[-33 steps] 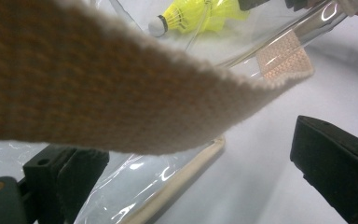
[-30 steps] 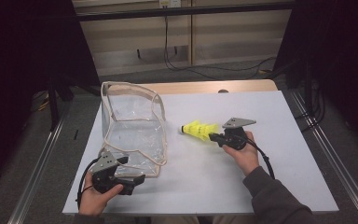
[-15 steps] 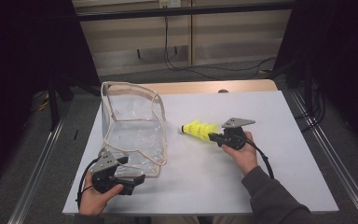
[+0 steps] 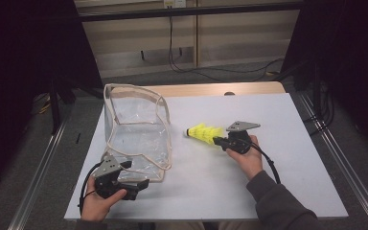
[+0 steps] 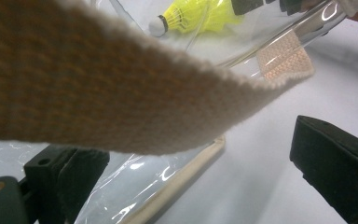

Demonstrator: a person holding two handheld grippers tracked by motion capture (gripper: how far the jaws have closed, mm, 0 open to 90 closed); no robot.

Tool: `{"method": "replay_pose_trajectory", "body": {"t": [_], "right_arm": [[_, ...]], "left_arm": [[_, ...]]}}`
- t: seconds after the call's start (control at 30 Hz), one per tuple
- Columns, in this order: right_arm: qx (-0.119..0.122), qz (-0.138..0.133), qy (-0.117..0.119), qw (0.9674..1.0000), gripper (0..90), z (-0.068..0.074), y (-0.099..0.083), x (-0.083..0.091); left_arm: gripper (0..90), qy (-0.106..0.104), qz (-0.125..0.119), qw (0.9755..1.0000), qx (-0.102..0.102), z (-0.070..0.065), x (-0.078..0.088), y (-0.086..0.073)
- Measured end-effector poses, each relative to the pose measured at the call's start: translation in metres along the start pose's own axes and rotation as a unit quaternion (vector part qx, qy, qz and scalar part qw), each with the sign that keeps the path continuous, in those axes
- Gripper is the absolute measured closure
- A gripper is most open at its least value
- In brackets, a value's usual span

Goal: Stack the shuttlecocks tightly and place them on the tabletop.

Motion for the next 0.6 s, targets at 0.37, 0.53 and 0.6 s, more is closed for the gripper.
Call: {"method": "replay_pose_trajectory", "body": {"t": [0.37,0.53,0.6], "right_arm": [[0.0,-0.002,0.001,1.0,90.0,0.0026,0.0008,-0.0021],[0.0,-0.001,0.001,1.0,90.0,0.0043,0.0015,-0.0028],[0.0,0.0,0.001,1.0,89.9,0.0048,0.0016,-0.003]], "left_arm": [[4.5,-0.001,-0.001,1.0,0.0,0.0,-0.0001,0.0],[4.5,-0.001,-0.001,1.0,0.0,0.0001,-0.0001,0.0],[4.5,-0.001,-0.001,1.0,0.0,0.0001,-0.0001,0.0]]}}
Point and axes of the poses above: each handheld gripper's, and its own axes: x roughly backward along the jaws, y roughly out of its top, z roughly to its left, the point moved 5 cm from there along -x, roughly forward along the jaws, and after that the axes turned 8 degrees about -y, right-handed, at the moved point
